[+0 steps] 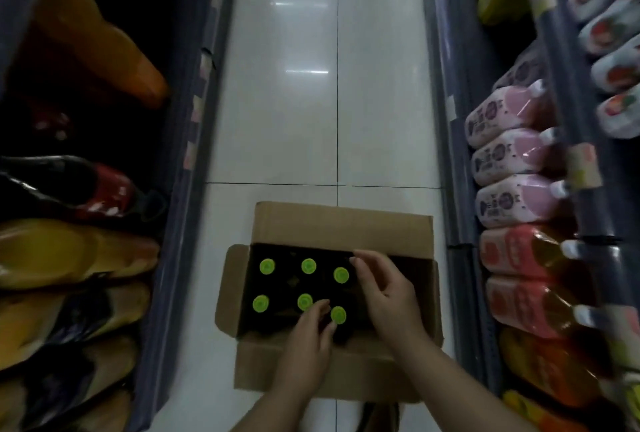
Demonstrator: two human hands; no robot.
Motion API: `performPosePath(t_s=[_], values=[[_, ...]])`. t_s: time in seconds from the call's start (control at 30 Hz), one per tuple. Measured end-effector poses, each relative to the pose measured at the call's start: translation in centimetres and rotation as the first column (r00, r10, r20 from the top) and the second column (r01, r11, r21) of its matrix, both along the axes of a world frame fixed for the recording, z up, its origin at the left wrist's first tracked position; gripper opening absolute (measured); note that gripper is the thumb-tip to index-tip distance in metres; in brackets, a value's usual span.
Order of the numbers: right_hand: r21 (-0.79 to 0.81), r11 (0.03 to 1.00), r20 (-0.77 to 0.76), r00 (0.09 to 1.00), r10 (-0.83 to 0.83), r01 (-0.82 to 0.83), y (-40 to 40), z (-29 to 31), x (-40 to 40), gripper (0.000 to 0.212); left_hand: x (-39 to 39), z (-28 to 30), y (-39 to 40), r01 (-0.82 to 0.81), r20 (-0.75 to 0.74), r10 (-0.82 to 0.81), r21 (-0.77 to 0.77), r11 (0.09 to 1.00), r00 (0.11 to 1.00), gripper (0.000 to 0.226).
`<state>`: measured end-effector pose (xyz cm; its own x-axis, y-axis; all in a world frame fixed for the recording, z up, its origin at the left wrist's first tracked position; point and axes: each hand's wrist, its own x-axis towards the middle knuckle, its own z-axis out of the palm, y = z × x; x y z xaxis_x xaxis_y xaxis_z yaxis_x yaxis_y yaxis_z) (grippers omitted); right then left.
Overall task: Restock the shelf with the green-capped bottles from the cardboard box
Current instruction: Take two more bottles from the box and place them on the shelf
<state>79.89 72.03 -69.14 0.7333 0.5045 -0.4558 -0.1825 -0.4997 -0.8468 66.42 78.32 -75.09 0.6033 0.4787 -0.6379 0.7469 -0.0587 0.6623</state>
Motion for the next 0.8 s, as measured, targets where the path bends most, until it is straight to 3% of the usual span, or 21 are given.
performPosePath(t_s=[0.13,0.3,0.37,0.5,0.63,0.8], values=[[-0.065,0.997,-0.033,0.999,0.034,-0.036,-0.1,-7.0,0.4,0.024,1.2,-5.4,-0.6,0.029,0.006,-0.029,0.016,0.999,1.000,0.049],[-0.156,0.969,-0.061,0.981,0.182,-0.189,-0.1,-13.0,0.2,0.041,0.1,-10.4,-1.3,0.159,0.040,-0.159,0.006,0.987,0.986,0.079],[-0.174,0.959,-0.045,0.974,0.221,-0.226,-0.3,-14.8,0.2,0.050,0.1,-11.4,-1.7,0.201,0.042,-0.205,0.077,0.976,0.978,0.079],[-0.186,0.937,0.089,0.945,0.316,-0.296,-0.5,-17.6,0.4,0.053,0.5,-12.3,-2.3,0.117,0.036,-0.126,0.180,0.977,0.991,0.069],[-0.103,0.958,0.087,0.957,0.276,-0.267,-0.6,-18.1,0.5,0.043,0.0,-12.4,-2.4,0.025,0.128,-0.052,0.205,0.978,0.990,0.064],[-0.055,0.980,0.132,0.971,0.199,-0.193,-2.4,-15.3,1.2,0.040,-0.2,-10.7,-1.7,0.089,0.274,-0.159,0.251,0.964,0.948,0.059]])
